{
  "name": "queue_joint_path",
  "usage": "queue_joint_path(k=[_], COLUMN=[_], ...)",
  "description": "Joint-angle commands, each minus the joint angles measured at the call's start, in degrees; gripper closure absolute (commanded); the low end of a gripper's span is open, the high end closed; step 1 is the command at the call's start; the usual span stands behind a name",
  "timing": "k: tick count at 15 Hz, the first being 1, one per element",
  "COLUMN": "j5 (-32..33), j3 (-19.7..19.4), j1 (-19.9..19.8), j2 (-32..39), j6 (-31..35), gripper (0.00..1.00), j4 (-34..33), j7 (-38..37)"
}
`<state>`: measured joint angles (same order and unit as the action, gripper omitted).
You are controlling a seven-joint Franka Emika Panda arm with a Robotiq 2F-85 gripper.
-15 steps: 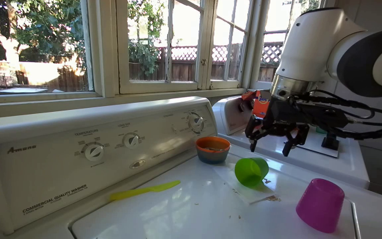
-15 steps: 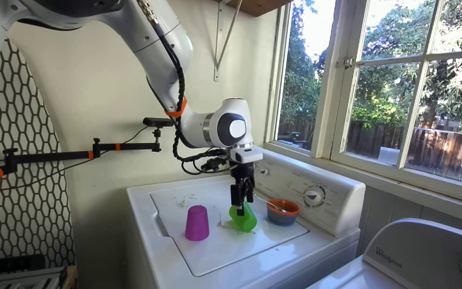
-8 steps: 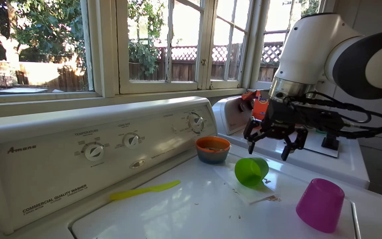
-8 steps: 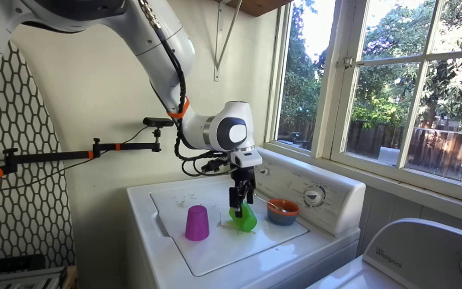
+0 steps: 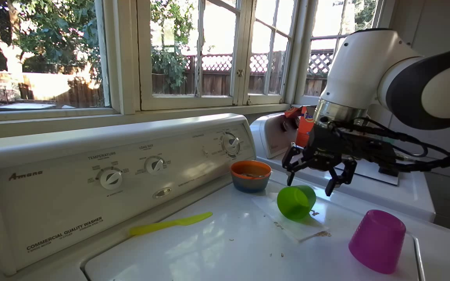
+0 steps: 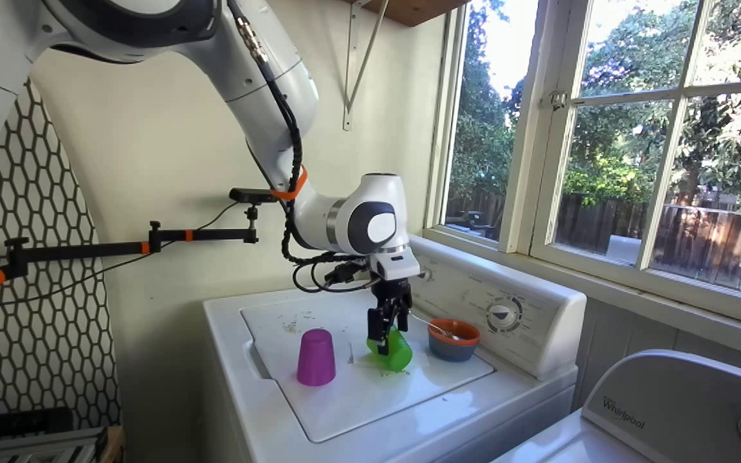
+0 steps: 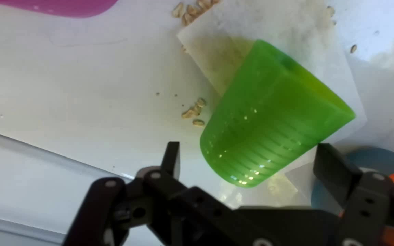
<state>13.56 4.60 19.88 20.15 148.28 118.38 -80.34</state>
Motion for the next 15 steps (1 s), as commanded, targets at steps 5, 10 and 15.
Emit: queue_joint_path(k=[5, 10, 15], j5=[-3.79, 1.55, 18.04], j3=[-0.26, -2.43, -5.42], j1=[0.27, 3.07, 8.20], j2=[2.02, -0.70, -3.70], j6=[0.95, -0.50, -7.02], gripper=[0.54, 0.55, 0.55], j4=[-1.05, -0.60, -1.22], j7=[-0.61, -3.27, -11.23])
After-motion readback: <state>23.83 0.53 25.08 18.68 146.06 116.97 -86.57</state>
